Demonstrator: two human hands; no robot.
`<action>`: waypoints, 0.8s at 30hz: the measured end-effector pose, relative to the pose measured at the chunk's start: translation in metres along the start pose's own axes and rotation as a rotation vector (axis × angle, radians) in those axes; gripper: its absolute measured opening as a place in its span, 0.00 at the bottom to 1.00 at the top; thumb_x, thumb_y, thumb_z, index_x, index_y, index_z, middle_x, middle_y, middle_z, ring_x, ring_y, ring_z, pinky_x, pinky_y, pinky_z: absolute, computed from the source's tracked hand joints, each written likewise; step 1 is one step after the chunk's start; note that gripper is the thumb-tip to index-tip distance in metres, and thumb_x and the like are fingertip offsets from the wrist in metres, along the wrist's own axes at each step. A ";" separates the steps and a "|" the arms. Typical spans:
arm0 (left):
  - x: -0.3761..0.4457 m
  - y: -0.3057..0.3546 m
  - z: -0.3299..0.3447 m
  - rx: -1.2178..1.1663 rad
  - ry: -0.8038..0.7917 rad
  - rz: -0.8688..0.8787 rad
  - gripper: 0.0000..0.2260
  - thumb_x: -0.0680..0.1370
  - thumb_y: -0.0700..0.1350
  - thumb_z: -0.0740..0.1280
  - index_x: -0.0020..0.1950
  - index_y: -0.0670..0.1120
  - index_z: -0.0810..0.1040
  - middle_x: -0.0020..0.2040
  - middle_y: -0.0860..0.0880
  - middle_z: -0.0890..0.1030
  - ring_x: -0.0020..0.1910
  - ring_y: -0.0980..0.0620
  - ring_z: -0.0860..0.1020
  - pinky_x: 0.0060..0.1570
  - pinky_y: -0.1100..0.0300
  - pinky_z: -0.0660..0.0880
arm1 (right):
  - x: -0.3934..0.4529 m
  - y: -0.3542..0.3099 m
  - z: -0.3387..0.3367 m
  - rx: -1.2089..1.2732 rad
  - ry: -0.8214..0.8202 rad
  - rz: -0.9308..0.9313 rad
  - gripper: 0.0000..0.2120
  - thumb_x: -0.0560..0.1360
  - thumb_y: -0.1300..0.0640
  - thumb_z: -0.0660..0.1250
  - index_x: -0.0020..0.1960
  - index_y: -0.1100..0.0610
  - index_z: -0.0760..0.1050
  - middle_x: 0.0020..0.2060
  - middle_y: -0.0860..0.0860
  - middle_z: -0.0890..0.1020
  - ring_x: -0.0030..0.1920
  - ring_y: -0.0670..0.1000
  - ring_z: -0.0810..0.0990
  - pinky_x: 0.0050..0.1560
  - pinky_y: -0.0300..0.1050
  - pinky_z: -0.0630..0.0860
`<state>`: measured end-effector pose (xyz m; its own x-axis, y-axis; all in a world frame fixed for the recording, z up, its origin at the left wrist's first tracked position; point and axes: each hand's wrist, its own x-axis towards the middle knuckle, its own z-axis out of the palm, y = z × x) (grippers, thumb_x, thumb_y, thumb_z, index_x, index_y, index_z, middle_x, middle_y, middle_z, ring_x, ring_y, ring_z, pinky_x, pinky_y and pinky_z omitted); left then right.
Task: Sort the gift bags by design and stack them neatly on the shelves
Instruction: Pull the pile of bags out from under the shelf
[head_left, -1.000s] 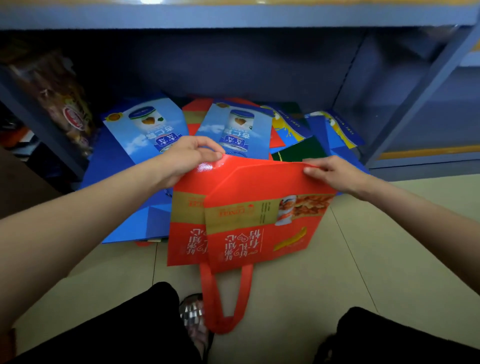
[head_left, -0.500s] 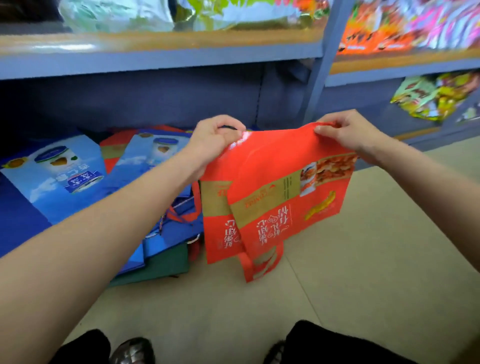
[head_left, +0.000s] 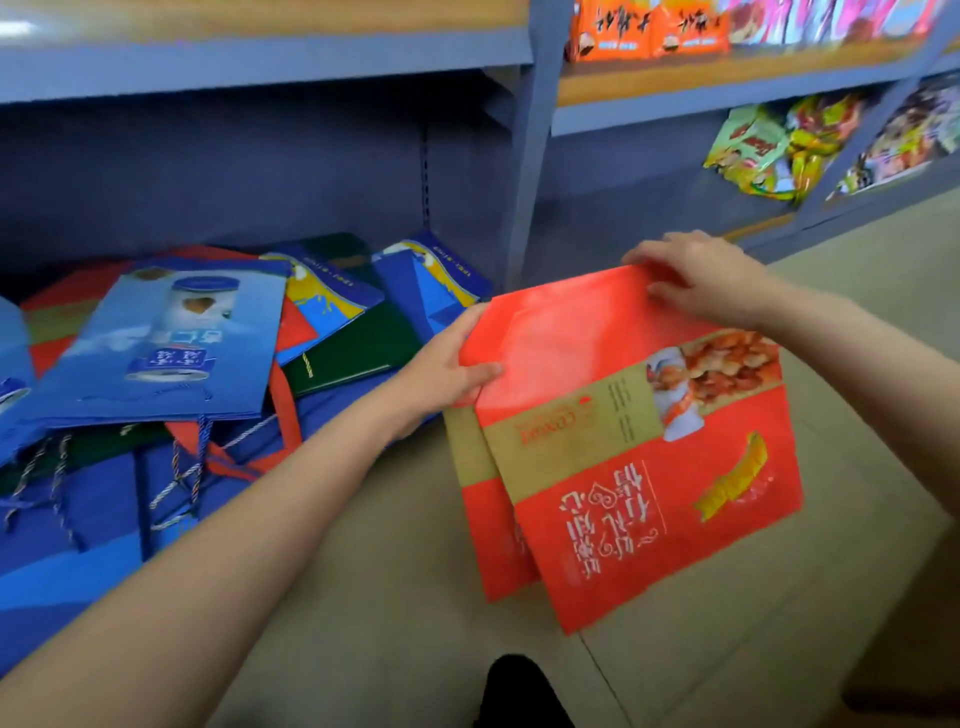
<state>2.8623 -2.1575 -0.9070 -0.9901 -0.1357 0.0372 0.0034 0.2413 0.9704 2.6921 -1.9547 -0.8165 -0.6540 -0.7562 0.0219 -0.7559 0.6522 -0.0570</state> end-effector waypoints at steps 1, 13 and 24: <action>0.011 -0.008 0.003 0.002 0.031 -0.034 0.26 0.73 0.31 0.66 0.69 0.44 0.64 0.55 0.49 0.74 0.46 0.65 0.76 0.49 0.73 0.71 | 0.007 0.003 0.011 -0.020 0.051 0.052 0.20 0.75 0.62 0.62 0.67 0.54 0.69 0.57 0.60 0.72 0.60 0.62 0.68 0.58 0.61 0.68; -0.031 -0.188 0.113 1.148 -0.385 -0.350 0.30 0.80 0.48 0.57 0.77 0.55 0.43 0.78 0.45 0.42 0.76 0.41 0.45 0.71 0.45 0.51 | -0.085 0.019 0.296 0.177 -0.541 0.277 0.44 0.71 0.45 0.69 0.76 0.49 0.45 0.76 0.58 0.48 0.76 0.59 0.44 0.73 0.55 0.50; -0.059 -0.218 0.132 0.873 -0.420 -0.619 0.41 0.75 0.49 0.68 0.77 0.53 0.42 0.75 0.39 0.34 0.73 0.31 0.42 0.73 0.43 0.50 | -0.112 -0.018 0.354 0.179 -0.598 0.394 0.51 0.65 0.38 0.72 0.74 0.38 0.39 0.75 0.54 0.35 0.72 0.70 0.39 0.67 0.73 0.47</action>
<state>2.9016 -2.0755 -1.1521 -0.7576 -0.1715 -0.6298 -0.4359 0.8511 0.2925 2.7891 -1.9006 -1.1716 -0.7100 -0.4014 -0.5786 -0.4184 0.9014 -0.1119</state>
